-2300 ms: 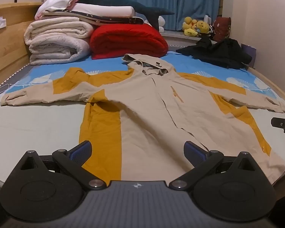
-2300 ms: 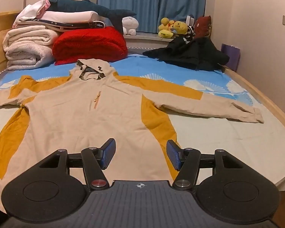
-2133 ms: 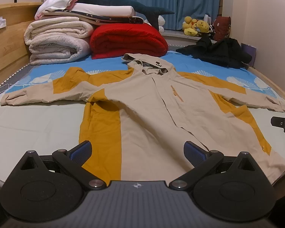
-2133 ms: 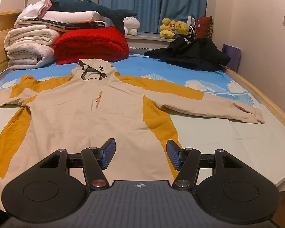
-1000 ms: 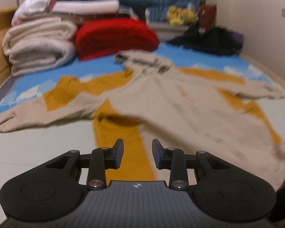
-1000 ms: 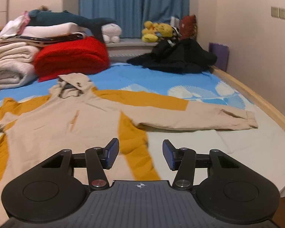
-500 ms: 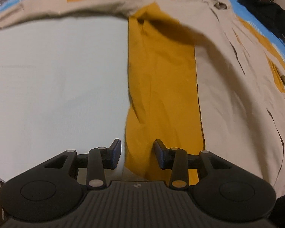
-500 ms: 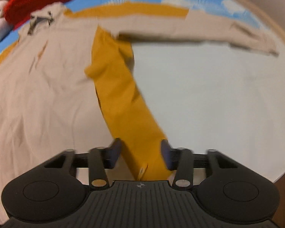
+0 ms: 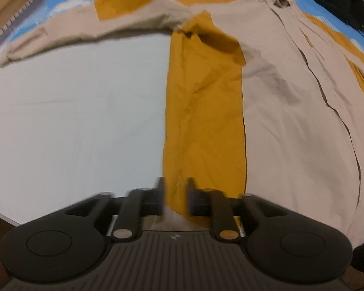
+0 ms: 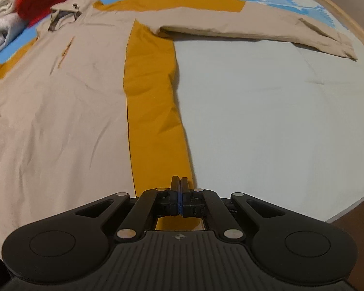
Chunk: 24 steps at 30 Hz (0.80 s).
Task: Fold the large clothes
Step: 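Close the left tool on the hem while the right tool grips the hem too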
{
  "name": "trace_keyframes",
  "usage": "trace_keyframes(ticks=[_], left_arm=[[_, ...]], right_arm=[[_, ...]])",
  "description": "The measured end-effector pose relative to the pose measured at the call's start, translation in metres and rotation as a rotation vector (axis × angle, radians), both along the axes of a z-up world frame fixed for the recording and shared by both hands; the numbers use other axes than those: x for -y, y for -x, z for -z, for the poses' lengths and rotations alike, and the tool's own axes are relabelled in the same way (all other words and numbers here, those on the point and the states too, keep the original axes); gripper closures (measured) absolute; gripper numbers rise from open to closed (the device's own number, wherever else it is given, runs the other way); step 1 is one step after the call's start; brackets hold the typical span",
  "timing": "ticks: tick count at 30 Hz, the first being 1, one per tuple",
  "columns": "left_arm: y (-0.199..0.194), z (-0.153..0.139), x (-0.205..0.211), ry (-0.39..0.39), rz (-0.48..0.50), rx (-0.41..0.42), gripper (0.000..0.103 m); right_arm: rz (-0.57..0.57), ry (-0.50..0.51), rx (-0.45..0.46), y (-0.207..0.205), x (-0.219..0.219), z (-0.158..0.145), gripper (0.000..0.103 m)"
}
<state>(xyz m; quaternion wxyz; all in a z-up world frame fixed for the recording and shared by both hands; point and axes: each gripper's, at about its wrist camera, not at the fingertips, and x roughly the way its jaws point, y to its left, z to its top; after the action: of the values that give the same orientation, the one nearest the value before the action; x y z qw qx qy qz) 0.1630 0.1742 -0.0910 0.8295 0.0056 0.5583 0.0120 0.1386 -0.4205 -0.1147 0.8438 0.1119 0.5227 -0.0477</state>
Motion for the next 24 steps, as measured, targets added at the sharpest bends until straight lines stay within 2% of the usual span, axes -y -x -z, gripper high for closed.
trace_keyframes(ticks=[1, 2, 4, 6, 9, 11, 12, 14, 16, 18, 21, 24], left_arm=[[0.004, -0.001, 0.002, 0.009, -0.01, 0.006, 0.054], [0.003, -0.003, 0.001, 0.017, -0.017, 0.008, 0.053], [0.003, -0.001, 0.004, 0.007, -0.02, 0.01, 0.053], [0.001, 0.003, 0.008, -0.012, -0.016, 0.008, 0.053], [0.0, 0.002, 0.009, -0.023, -0.023, 0.015, 0.053], [0.001, 0.001, 0.006, -0.018, -0.035, 0.013, 0.053], [0.0, 0.002, 0.005, -0.014, -0.041, 0.009, 0.053], [-0.001, 0.004, 0.004, -0.006, -0.049, 0.002, 0.053], [-0.003, 0.006, 0.004, -0.008, -0.045, -0.014, 0.06], [-0.002, 0.011, 0.006, -0.027, -0.025, -0.045, 0.098], [-0.002, 0.014, 0.006, -0.051, -0.012, -0.068, 0.099], [-0.001, 0.007, 0.002, -0.032, -0.033, -0.047, 0.095]], right_arm=[[0.013, -0.017, 0.016, 0.001, 0.002, -0.002, 0.098], [0.016, -0.035, 0.025, 0.001, 0.002, -0.002, 0.085], [0.001, -0.041, 0.021, 0.0, -0.001, 0.0, 0.067], [-0.027, -0.018, -0.006, -0.001, -0.009, 0.004, 0.067], [-0.033, 0.0, -0.061, -0.005, -0.005, 0.017, 0.069], [-0.044, -0.015, -0.065, -0.006, -0.008, 0.021, 0.101], [-0.055, -0.032, -0.068, -0.006, -0.009, 0.021, 0.103], [-0.083, -0.026, -0.053, -0.004, -0.012, 0.018, 0.103], [-0.095, 0.007, -0.033, -0.002, -0.012, 0.013, 0.103], [-0.05, 0.043, -0.041, -0.001, -0.005, 0.013, 0.103], [0.014, 0.053, -0.048, 0.0, 0.007, 0.016, 0.103], [0.028, -0.001, 0.015, 0.001, 0.01, 0.008, 0.102]])
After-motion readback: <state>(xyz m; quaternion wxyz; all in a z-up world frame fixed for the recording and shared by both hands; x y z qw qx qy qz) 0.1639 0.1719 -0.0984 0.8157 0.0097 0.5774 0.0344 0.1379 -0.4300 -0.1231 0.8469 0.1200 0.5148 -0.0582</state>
